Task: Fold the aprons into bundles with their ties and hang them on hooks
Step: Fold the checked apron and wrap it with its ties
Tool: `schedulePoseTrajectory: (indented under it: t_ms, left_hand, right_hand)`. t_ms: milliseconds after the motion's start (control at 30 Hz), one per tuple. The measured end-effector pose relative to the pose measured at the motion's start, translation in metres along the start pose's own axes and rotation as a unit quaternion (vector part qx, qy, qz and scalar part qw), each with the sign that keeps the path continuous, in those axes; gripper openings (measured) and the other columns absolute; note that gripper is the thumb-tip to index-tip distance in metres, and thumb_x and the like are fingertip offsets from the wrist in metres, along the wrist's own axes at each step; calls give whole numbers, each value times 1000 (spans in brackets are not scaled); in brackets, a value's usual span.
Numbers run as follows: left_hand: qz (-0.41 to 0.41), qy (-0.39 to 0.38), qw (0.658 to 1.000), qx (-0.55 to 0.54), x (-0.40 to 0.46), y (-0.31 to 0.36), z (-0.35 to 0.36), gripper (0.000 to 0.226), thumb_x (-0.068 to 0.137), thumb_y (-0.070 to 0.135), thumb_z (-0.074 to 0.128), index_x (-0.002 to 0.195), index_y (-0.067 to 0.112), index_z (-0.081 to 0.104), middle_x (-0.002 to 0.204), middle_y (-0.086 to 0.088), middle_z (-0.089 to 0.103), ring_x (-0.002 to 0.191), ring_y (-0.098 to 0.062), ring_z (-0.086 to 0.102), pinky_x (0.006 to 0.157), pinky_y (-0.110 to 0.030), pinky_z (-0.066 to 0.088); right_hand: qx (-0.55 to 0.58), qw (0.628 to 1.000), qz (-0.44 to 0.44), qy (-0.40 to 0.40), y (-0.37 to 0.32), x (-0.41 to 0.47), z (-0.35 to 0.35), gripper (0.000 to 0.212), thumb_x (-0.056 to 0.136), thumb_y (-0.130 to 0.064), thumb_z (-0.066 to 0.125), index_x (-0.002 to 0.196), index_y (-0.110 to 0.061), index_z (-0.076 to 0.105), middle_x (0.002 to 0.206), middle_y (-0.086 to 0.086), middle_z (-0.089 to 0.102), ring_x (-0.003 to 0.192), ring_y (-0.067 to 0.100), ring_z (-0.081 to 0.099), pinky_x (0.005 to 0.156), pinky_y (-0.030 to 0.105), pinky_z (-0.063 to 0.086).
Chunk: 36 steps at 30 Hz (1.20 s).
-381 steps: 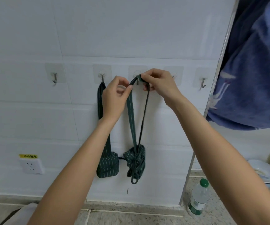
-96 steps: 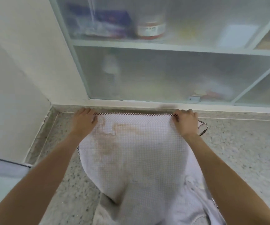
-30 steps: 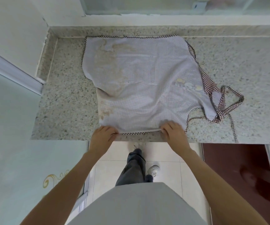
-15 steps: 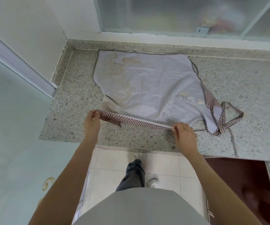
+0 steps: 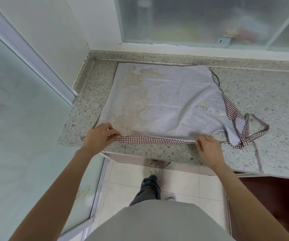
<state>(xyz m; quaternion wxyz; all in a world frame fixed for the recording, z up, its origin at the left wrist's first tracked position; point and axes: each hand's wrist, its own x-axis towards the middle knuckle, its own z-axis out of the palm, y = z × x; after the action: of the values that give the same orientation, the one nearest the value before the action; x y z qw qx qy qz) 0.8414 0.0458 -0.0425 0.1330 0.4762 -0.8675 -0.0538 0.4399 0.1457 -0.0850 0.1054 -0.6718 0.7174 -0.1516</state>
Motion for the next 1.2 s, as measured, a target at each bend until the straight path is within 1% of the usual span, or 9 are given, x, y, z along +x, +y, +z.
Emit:
schedulePoseTrajectory:
  t_ms: [67, 133, 200, 400, 533, 767, 900, 1033, 1200]
  left_hand:
    - [-11, -102, 994, 38, -19, -2, 7, 74, 85, 74, 15, 85, 30, 74, 87, 10, 64, 85, -15, 59, 65, -32, 50]
    - [-59, -187, 980, 28, -33, 5, 14, 78, 78, 77, 12, 91, 31, 74, 103, 11, 64, 109, -17, 52, 90, -35, 42]
    - [-117, -195, 974, -11, -38, 23, 19, 77, 72, 76, 15, 98, 30, 72, 113, 12, 62, 117, -15, 47, 98, -36, 37]
    - [-60, -208, 973, -82, -2, 84, 48, 61, 83, 61, 25, 110, 24, 66, 118, 5, 61, 115, -18, 49, 98, -36, 40]
    - [-10, -200, 971, -127, 46, 140, 71, 27, 93, 25, 52, 118, 22, 61, 122, 3, 58, 115, -18, 47, 98, -31, 39]
    - [63, -208, 957, -192, 159, 234, 99, 27, 94, 22, 50, 119, 23, 60, 122, 4, 56, 112, -15, 49, 94, -28, 41]
    - [119, -230, 947, -189, 231, 277, 127, 29, 93, 21, 51, 121, 20, 59, 125, 0, 56, 114, -19, 50, 93, -33, 43]
    - [179, -260, 937, -153, 277, 313, 157, 34, 92, 23, 52, 127, 21, 53, 129, 1, 51, 116, -19, 47, 91, -36, 45]
    - [291, -323, 897, -80, 306, 347, 195, 46, 89, 29, 57, 133, 24, 45, 133, -1, 40, 116, -19, 42, 83, -31, 46]
  right_hand:
    - [13, 999, -14, -49, 4, -9, 2, 1, 81, -5, 65, 80, -5, 64, 91, 10, 63, 82, 32, 55, 71, 38, 44]
    - [53, 992, -43, -104, 6, -21, 4, 2, 80, -7, 67, 79, -7, 69, 103, 5, 64, 89, 27, 57, 77, 37, 48]
    - [99, 980, -61, -162, 3, -33, 5, 7, 83, -9, 65, 81, -10, 71, 111, 0, 62, 96, 21, 59, 82, 34, 49]
    - [118, 977, -68, -165, 4, -54, -1, 19, 84, -2, 60, 96, -11, 71, 116, 4, 62, 105, 24, 57, 87, 25, 41]
    - [129, 989, 45, -57, 32, -60, -35, 24, 82, 3, 58, 100, -7, 70, 117, 10, 62, 104, 29, 56, 84, 26, 40]
    - [98, 968, 228, 48, 116, -28, -80, 27, 84, -11, 62, 111, -7, 63, 106, 15, 65, 95, 34, 60, 81, 41, 49]
    - [36, 956, 291, 12, 148, -5, -79, 33, 83, -26, 63, 113, -13, 60, 108, 13, 65, 98, 34, 57, 83, 41, 47]
    - [-14, 932, 350, -92, 156, 6, -63, 54, 83, -45, 59, 130, -21, 44, 124, 7, 52, 113, 31, 47, 93, 40, 37]
    - [-31, 924, 360, -128, 176, 9, -64, 37, 90, -27, 50, 126, -18, 49, 118, 7, 54, 110, 30, 51, 92, 35, 38]
